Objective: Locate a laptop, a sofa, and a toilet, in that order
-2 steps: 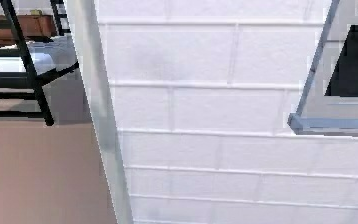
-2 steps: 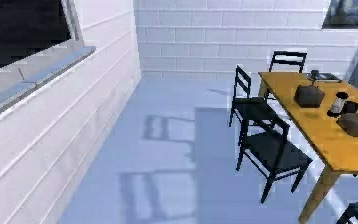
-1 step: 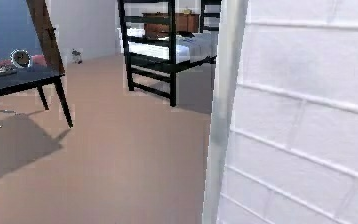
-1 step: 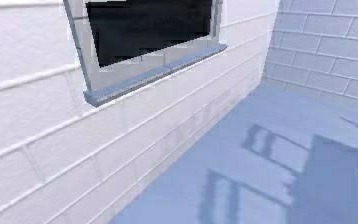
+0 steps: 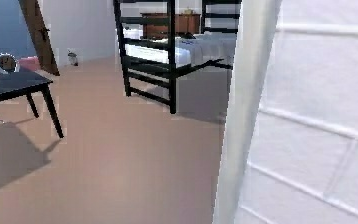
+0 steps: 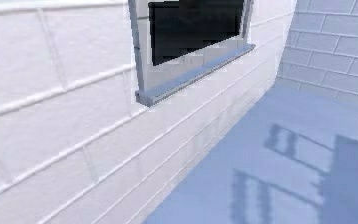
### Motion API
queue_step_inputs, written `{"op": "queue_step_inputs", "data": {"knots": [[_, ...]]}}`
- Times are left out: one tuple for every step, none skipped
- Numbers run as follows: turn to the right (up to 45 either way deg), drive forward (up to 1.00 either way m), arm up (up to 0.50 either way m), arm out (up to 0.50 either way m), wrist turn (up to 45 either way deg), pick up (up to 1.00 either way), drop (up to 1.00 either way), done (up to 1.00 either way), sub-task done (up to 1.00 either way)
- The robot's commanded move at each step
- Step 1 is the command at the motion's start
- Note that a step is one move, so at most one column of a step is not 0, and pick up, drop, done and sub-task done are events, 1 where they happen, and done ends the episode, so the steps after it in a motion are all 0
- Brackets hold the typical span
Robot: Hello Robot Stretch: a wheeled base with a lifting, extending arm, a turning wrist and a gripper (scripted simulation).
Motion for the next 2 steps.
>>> {"op": "queue_step_inputs", "data": {"knots": [[-15.0,0.00,0.00,0.00,0.0,0.00,0.00,0.00,0.00],[0.0,0.45,0.00,0.00,0.0,0.00,0.00,0.00,0.00]]}}
